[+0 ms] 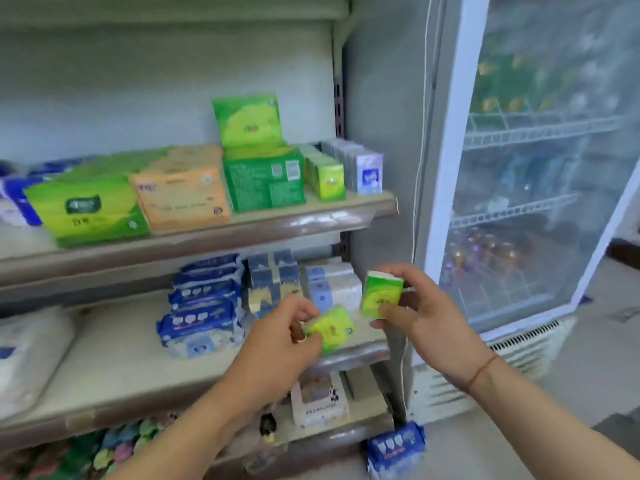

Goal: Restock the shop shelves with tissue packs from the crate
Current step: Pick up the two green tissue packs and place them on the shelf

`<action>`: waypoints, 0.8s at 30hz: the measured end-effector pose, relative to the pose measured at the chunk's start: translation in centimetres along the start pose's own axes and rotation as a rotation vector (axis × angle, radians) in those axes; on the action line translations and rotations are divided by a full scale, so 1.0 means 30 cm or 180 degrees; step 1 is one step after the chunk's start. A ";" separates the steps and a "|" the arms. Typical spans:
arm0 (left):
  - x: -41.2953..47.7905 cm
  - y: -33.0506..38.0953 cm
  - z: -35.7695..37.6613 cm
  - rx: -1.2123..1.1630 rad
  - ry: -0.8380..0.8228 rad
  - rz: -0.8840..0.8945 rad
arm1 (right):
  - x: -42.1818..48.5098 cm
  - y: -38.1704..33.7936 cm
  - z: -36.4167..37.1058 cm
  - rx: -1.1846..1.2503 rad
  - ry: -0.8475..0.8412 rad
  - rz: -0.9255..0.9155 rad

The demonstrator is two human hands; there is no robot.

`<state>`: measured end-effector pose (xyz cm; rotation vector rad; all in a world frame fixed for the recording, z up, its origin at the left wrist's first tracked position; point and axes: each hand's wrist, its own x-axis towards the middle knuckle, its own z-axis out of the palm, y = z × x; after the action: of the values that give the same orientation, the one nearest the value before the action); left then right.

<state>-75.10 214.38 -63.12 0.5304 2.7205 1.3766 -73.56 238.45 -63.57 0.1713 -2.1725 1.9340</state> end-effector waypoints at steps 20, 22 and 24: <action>0.674 0.701 -0.434 0.2931 0.0398 0.1196 | 0.350 -0.396 -0.094 0.0892 0.0601 -0.1064; 0.715 0.695 -0.427 0.3066 0.0410 0.1123 | 0.371 -0.397 -0.110 0.0956 0.0600 -0.1067; 0.739 0.685 -0.423 0.3151 0.0399 0.1080 | 0.390 -0.395 -0.118 0.1033 0.0567 -0.1046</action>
<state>-92.65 222.90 -36.77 0.9828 3.3736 -0.0599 -81.75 241.23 -48.93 0.3693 -1.5946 2.0042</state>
